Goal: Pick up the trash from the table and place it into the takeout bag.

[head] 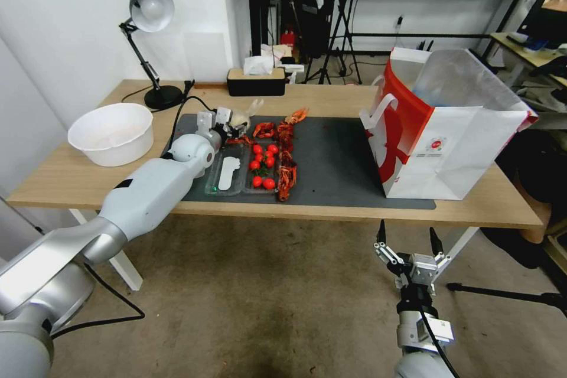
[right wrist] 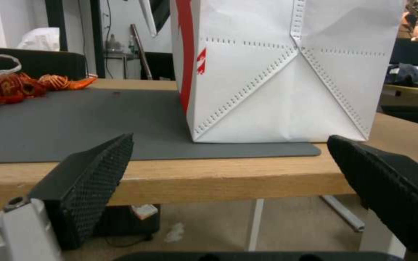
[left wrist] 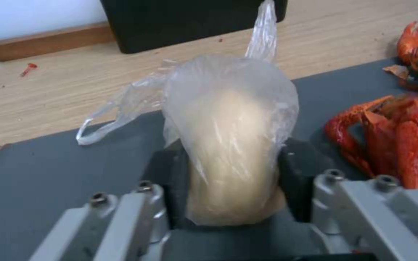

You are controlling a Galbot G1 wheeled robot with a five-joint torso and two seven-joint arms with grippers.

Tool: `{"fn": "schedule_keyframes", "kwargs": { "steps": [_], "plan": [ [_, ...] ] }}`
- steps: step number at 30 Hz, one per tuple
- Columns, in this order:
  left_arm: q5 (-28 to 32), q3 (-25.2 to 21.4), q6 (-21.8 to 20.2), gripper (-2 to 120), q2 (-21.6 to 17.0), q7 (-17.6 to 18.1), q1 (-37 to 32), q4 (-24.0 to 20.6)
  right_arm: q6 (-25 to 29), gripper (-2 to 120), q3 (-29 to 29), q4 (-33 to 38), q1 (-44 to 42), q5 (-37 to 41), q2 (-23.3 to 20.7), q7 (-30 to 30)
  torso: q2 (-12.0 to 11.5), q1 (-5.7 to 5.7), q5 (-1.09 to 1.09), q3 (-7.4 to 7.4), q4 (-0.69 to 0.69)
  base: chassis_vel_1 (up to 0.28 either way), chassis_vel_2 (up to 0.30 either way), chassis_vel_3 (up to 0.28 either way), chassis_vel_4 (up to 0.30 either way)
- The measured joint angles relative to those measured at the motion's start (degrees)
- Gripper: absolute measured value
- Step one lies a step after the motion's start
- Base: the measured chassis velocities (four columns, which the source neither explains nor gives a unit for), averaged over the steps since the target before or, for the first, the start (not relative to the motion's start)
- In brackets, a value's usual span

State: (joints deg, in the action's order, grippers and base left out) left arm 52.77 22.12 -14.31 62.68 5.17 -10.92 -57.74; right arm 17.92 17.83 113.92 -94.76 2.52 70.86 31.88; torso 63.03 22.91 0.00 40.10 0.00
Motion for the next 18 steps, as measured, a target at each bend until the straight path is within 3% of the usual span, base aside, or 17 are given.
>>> {"fn": "schedule_keyframes", "kwargs": {
  "steps": [5, 7, 11, 18],
  "plan": [
    [-1.1, 0.6, 0.0, 25, 0.0, -0.3, 0.0, 0.3, 0.1, 100, 0.0, -0.4, 0.0, 0.0, 0.1, 0.1, 0.0, 0.0, 0.0, 0.0, 0.0, 0.0, 0.0, 0.0, 0.0],
    [-1.3, 0.8, 0.2, 13, -0.1, -0.6, 0.0, 0.3, 0.1, 100, -0.1, -0.5, 0.0, 0.0, 0.1, 0.2, 0.0, 0.0, 0.0, 0.0, -0.01, 0.0, 0.0, 0.0, 0.0],
    [-1.4, 0.8, 0.5, 5, -0.1, -1.0, 0.0, 0.4, 0.1, 100, -0.1, -0.5, 0.0, 0.0, 0.2, 0.2, 0.0, 0.0, -0.01, 0.0, 0.0, 0.0, 0.0, 0.0, 0.0],
    [-1.9, 1.0, 2.9, 5, -0.1, -1.2, 0.9, -0.2, 0.1, 100, -0.2, -0.4, 0.0, 0.0, 0.2, 0.2, 0.0, 0.01, -0.01, 0.01, 0.0, 0.0, 0.0, 0.0, 0.0]
  ]
}}
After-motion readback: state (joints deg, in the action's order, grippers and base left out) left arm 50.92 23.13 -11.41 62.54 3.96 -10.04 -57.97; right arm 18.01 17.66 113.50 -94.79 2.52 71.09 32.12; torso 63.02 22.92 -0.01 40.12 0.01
